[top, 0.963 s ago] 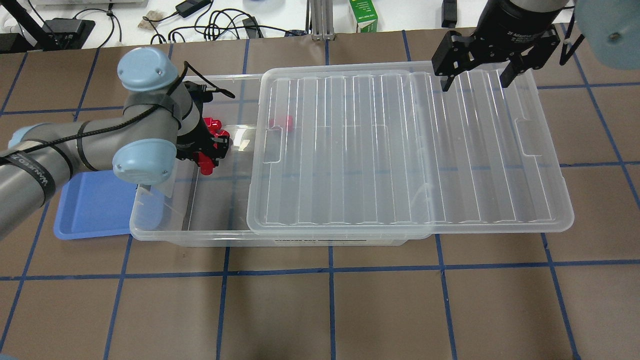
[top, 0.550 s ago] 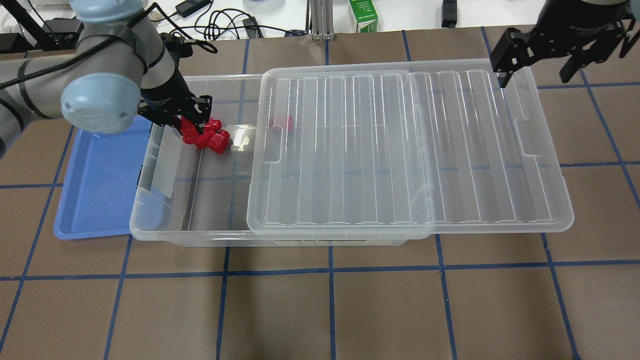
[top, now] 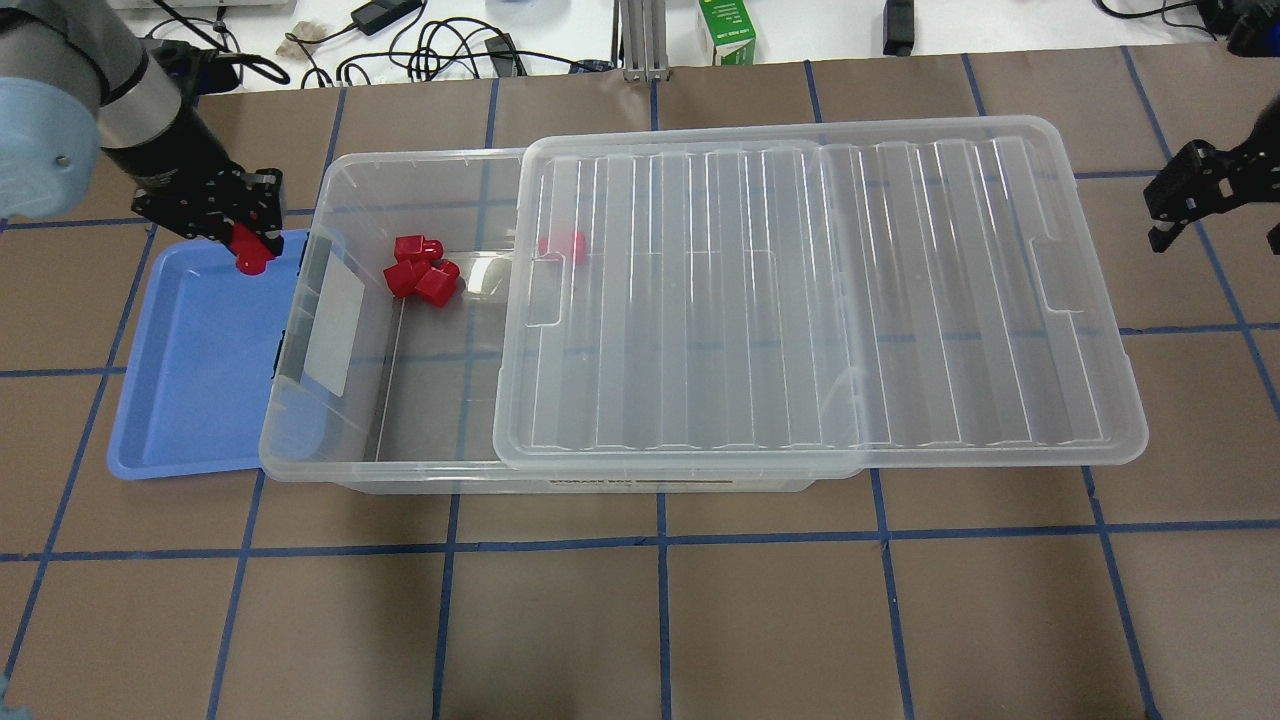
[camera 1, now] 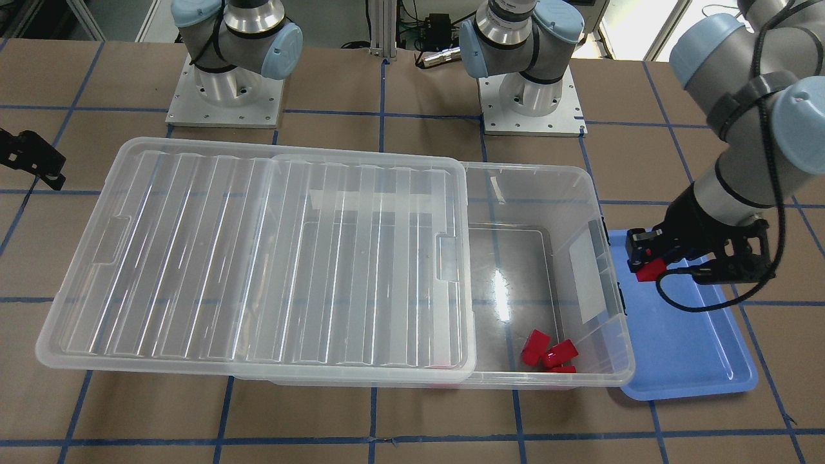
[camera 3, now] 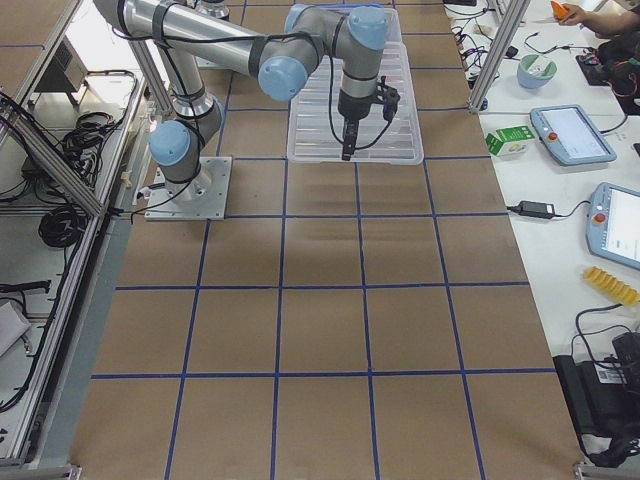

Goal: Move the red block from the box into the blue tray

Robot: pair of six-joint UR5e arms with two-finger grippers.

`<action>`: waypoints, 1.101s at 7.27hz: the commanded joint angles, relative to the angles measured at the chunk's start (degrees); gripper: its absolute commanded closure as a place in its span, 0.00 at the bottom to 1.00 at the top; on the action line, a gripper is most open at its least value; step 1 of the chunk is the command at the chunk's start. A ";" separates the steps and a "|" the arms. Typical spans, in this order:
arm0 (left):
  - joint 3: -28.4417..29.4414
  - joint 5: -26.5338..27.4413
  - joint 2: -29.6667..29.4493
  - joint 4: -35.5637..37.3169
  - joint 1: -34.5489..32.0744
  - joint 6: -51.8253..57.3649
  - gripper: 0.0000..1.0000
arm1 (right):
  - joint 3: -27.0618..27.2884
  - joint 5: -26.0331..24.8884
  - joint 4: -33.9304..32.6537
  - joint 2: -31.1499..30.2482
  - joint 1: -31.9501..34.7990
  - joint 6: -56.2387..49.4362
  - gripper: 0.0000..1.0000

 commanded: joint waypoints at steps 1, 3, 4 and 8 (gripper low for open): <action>-2.76 -5.33 -2.92 1.20 10.60 10.80 0.78 | 6.13 -0.33 -4.05 0.81 -3.44 -1.79 0.04; -10.29 -5.90 -6.44 15.19 13.45 11.53 0.78 | 10.28 -0.33 -10.46 0.38 -3.46 -1.79 0.00; -14.08 -3.89 -9.24 25.80 13.63 11.27 0.78 | 11.07 0.19 -10.56 0.29 -3.28 -1.61 0.00; -15.44 -3.43 -11.82 27.58 16.18 10.75 0.24 | 12.57 0.11 -13.29 1.16 0.13 -1.00 0.00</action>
